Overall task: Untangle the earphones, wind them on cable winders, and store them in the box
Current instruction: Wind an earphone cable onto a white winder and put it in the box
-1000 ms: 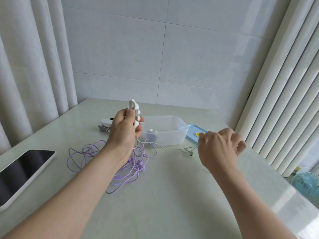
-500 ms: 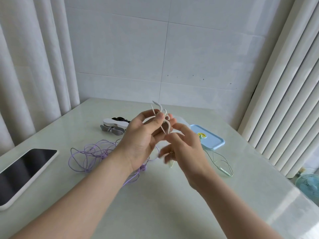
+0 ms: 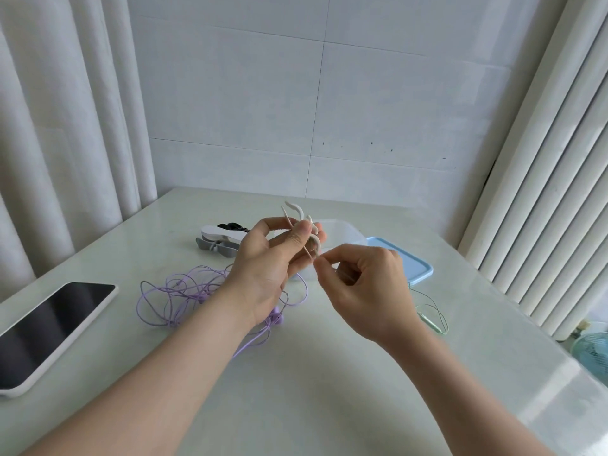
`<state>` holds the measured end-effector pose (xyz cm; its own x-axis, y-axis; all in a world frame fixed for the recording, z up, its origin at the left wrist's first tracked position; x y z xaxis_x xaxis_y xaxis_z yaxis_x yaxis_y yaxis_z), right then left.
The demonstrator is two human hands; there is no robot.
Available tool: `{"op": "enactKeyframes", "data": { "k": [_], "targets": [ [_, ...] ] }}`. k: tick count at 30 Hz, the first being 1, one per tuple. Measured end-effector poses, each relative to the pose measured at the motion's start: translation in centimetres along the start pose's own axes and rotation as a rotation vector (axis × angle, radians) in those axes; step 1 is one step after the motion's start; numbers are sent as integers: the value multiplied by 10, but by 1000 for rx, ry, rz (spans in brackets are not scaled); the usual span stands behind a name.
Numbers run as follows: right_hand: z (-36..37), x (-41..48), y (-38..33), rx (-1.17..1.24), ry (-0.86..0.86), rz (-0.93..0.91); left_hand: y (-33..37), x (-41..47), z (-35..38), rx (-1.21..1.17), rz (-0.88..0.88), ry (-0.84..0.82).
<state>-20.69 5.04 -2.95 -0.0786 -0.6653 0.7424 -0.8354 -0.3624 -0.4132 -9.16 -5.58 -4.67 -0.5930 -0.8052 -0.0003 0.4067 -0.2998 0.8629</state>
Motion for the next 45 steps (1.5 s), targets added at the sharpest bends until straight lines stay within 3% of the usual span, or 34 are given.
{"op": "enactKeyframes", "data": {
  "k": [6, 14, 18, 21, 26, 36, 41, 45],
  "targets": [
    [-9, 3, 2, 158, 191, 146, 2, -3, -1, 494, 27, -94],
    [-22, 2, 9, -333, 301, -21, 1, -5, 8, 741, 75, -169],
    [-24, 1, 24, -353, 319, -25, -8, -4, 6, 950, 85, -174],
    [-25, 2, 39, -232, 279, 70, -6, -5, 10, 903, 123, -200],
    [-12, 0, 48, -155, 58, 233, -3, -7, 13, 544, 80, -201],
    [11, -5, 20, -34, -253, 13, 7, 3, -11, 380, 54, 148],
    [5, -2, 3, 43, -142, -49, 7, 4, -15, 515, 82, 206],
    [-6, 2, 4, 93, 11, 47, 0, 3, -6, 461, -11, 25]
  ]
}}
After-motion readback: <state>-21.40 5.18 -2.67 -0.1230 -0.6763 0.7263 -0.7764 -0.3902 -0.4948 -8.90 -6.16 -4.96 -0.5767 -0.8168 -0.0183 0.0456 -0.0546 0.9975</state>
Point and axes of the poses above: each hand's wrist, its own x-axis towards the middle knuckle, its own z-axis out of the palm, y = z × x, the point moved 4 cm from there along x, towards the middle knuckle, and after that the axes turned 13 degrees about -z, right-handed, at the moved point
